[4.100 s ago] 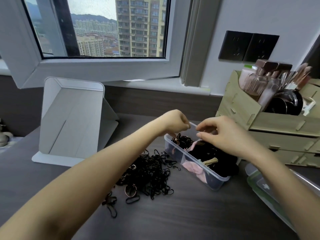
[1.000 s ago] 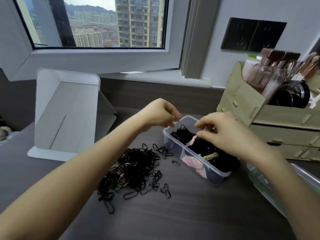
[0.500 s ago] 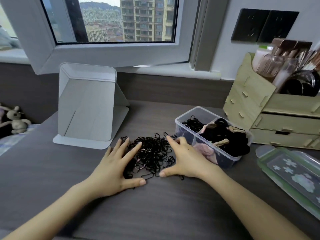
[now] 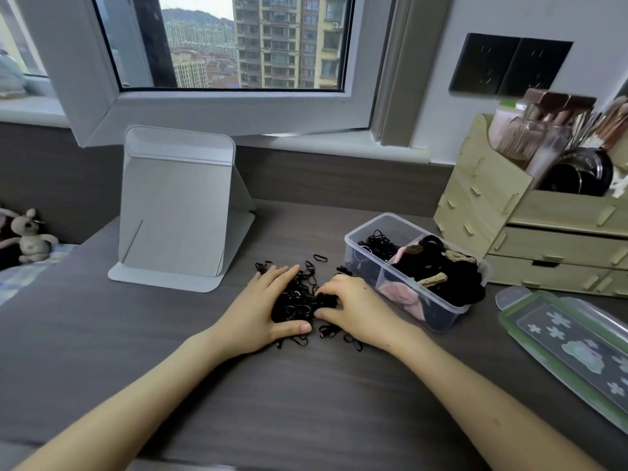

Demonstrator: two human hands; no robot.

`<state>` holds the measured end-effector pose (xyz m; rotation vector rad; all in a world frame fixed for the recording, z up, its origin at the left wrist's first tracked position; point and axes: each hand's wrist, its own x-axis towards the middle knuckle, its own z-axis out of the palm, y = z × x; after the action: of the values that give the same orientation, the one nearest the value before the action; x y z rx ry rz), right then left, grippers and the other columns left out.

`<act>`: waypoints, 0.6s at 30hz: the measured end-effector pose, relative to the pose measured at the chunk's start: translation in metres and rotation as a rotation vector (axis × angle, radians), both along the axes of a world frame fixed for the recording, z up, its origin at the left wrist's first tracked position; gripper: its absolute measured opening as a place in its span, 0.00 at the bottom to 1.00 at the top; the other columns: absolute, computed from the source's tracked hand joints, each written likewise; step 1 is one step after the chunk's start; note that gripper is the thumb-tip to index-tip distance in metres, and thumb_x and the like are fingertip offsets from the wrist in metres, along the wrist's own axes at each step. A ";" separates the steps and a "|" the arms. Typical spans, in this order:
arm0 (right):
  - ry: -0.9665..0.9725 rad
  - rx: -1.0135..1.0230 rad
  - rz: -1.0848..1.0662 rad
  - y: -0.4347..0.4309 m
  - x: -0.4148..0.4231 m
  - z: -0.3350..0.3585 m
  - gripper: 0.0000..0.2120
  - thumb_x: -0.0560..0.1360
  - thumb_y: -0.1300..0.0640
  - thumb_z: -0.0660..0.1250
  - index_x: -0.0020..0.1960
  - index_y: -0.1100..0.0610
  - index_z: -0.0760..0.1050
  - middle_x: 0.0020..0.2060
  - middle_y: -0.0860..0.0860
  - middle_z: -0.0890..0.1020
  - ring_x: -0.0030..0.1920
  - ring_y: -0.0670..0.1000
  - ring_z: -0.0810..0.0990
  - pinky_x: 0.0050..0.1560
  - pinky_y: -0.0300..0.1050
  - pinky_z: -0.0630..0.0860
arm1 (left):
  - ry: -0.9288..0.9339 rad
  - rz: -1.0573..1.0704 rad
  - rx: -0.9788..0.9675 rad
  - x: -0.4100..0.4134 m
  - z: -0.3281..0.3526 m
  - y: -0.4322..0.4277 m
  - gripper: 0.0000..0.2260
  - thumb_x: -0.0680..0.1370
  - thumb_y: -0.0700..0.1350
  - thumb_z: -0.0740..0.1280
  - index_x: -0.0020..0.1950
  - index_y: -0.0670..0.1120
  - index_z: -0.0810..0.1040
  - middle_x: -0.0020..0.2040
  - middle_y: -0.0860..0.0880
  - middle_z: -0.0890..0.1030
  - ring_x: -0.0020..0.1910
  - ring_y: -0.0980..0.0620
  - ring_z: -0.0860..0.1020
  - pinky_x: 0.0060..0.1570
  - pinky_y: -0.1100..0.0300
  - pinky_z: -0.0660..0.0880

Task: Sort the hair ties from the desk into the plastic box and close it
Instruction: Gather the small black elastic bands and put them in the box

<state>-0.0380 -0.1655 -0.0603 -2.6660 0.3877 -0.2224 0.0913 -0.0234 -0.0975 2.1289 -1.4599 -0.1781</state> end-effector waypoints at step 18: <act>-0.056 0.383 -0.137 -0.108 -0.003 0.114 0.04 0.69 0.64 0.71 0.38 0.66 0.79 0.23 0.51 0.75 0.22 0.46 0.70 0.22 0.36 0.66 | -0.241 0.082 0.153 -0.003 0.025 -0.005 0.38 0.63 0.76 0.56 0.69 0.61 0.63 0.69 0.52 0.67 0.69 0.50 0.62 0.65 0.52 0.63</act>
<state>-0.0411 -0.2731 0.0540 -2.2555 0.5375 -0.2378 0.0882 -0.0281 -0.0729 2.3982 -1.5313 -0.0026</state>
